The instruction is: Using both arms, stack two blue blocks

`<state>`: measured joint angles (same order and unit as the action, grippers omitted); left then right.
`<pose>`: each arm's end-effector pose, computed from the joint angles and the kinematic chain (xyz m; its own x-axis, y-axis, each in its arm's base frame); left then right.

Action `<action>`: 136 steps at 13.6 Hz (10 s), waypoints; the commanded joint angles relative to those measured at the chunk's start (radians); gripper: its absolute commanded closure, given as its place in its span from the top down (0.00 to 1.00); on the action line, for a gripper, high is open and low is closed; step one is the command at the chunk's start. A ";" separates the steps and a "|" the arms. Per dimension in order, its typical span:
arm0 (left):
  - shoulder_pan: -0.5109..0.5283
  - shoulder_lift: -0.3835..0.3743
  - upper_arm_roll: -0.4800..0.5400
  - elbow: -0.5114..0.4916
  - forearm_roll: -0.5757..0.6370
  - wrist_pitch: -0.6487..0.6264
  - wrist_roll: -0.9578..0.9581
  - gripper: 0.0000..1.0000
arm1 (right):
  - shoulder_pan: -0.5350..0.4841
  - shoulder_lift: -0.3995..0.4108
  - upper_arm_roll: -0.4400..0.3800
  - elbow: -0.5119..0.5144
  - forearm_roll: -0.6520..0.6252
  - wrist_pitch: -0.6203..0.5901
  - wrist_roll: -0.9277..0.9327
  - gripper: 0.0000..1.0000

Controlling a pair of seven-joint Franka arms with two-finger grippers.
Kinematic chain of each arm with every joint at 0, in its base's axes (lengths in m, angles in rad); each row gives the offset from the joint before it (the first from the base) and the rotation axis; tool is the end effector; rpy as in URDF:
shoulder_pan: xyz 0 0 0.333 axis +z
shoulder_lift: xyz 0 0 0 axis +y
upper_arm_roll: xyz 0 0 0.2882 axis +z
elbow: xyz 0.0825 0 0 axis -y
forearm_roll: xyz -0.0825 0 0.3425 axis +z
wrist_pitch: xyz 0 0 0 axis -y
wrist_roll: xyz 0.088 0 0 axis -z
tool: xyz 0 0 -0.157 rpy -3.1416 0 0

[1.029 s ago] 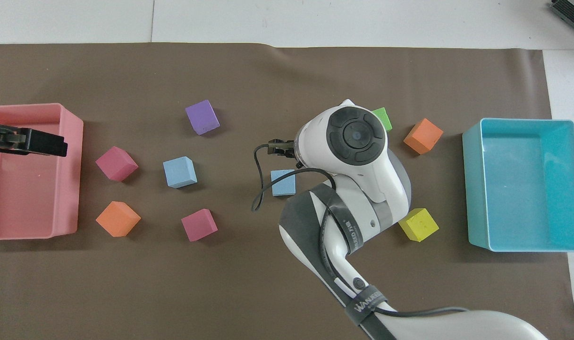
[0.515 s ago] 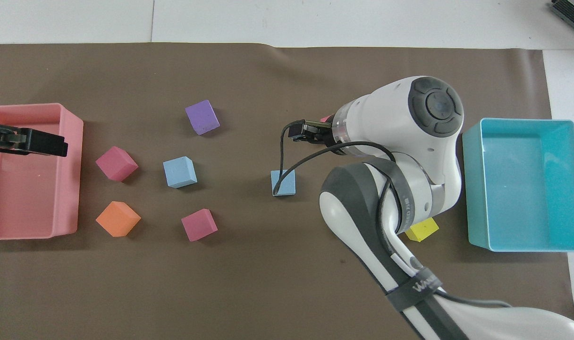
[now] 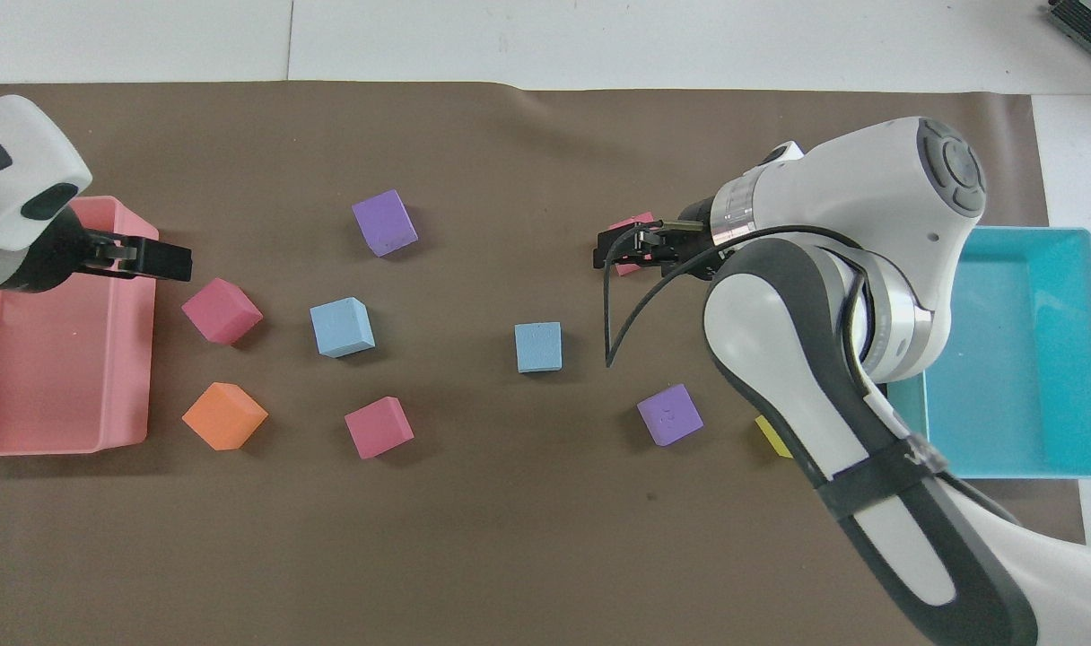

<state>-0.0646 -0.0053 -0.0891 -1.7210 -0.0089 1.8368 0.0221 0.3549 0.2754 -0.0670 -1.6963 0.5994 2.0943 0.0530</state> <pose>0.5316 -0.0836 0.5086 0.9777 -0.1715 0.1209 -0.1735 -0.9848 0.0057 0.5770 0.2279 0.3993 0.9990 -0.0407 0.0210 -0.0245 -0.8620 -0.5062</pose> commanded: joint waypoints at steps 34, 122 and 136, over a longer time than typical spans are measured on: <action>-0.155 0.199 0.031 -0.307 0.108 0.527 -0.395 0.00 | 0.004 0.137 0.019 -0.232 0.364 0.168 -0.460 0.00; -0.089 0.016 0.011 0.149 0.052 -0.057 -0.281 1.00 | -0.344 -0.252 0.006 -0.077 -0.463 -0.333 -0.245 1.00; -0.037 0.050 0.019 0.239 0.021 -0.185 -0.059 1.00 | -0.340 -0.358 0.009 0.112 -0.590 -0.666 -0.042 1.00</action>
<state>-0.1175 0.0402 -0.0636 -1.5014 0.0191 1.6770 -0.0640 0.0084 -0.0521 -0.0671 -1.5056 0.0178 1.4073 -0.0061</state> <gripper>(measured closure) 0.000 0.000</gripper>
